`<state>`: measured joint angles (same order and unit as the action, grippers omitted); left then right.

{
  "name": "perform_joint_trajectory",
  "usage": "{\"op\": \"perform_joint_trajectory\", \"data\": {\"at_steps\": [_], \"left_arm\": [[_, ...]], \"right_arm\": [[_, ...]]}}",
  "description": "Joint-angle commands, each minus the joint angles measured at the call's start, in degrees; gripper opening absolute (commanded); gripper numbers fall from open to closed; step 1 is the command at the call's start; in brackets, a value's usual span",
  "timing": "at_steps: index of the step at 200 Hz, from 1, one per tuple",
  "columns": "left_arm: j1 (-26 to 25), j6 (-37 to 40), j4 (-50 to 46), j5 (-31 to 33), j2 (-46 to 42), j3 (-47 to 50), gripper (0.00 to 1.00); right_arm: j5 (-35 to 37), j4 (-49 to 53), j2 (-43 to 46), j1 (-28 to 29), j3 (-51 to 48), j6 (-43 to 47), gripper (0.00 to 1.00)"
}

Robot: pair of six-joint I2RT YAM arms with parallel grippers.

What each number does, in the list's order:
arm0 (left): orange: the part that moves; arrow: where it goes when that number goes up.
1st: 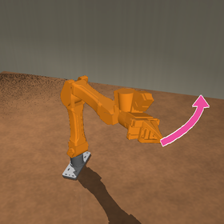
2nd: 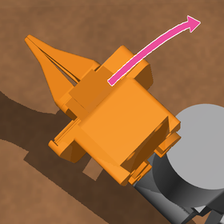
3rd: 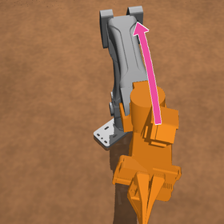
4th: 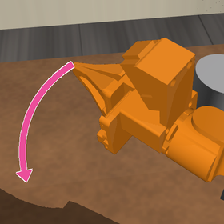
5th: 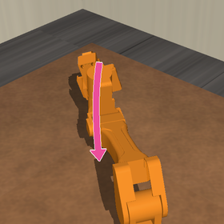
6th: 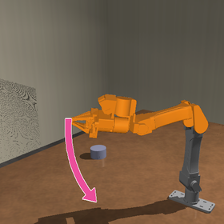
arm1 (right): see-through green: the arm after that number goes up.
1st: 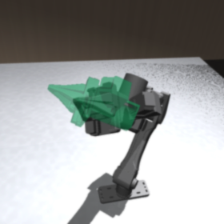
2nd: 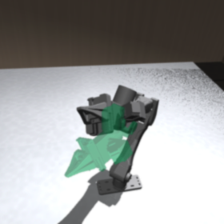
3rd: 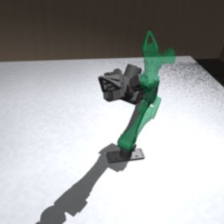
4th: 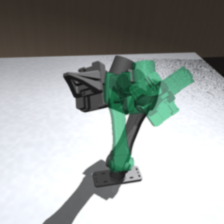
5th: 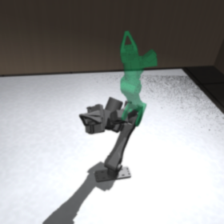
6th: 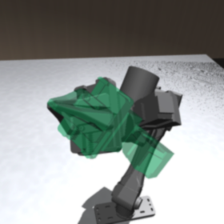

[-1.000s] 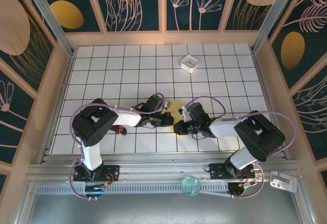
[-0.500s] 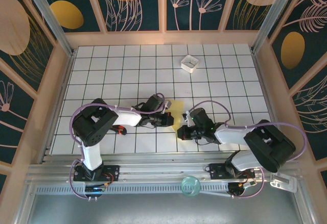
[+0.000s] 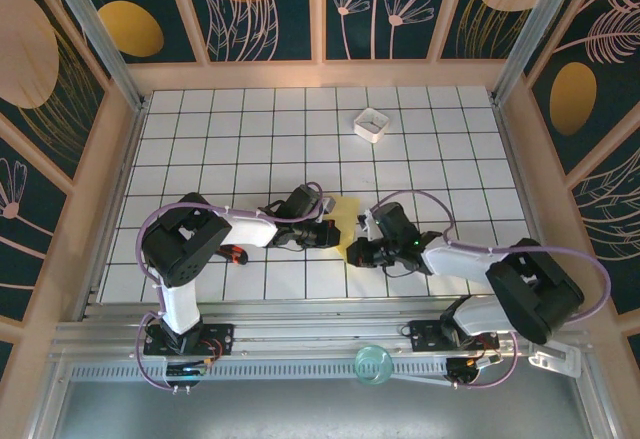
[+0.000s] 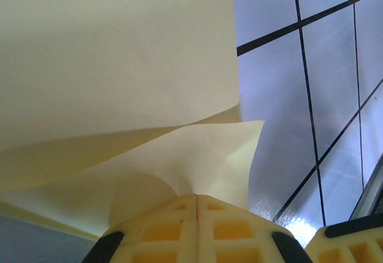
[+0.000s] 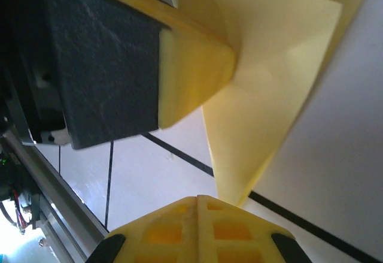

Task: Fold a paper plane with a square sheet of paper (pick it up from the middle)
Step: Third fold the triangle at the center of the table.

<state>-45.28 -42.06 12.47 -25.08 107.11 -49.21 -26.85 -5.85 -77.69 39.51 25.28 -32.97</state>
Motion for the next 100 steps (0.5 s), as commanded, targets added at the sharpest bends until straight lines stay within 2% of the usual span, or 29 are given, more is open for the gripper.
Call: {"op": "perform_joint_trajectory", "data": {"at_steps": [1,52,100], "left_arm": [[0.21,1.36,-4.56,3.06,3.10,0.26,0.06],[0.19,1.28,-5.13,2.69,2.59,-1.13,0.07],[0.15,-1.66,-3.76,-0.12,-2.67,-3.24,0.22]], "right_arm": [[-1.54,-2.36,-3.19,-0.57,1.59,0.96,0.00],[-1.28,-4.85,-7.97,-1.78,-1.16,1.34,0.00],[0.03,-4.55,-8.18,-2.07,-4.59,-0.14,0.00]]}}
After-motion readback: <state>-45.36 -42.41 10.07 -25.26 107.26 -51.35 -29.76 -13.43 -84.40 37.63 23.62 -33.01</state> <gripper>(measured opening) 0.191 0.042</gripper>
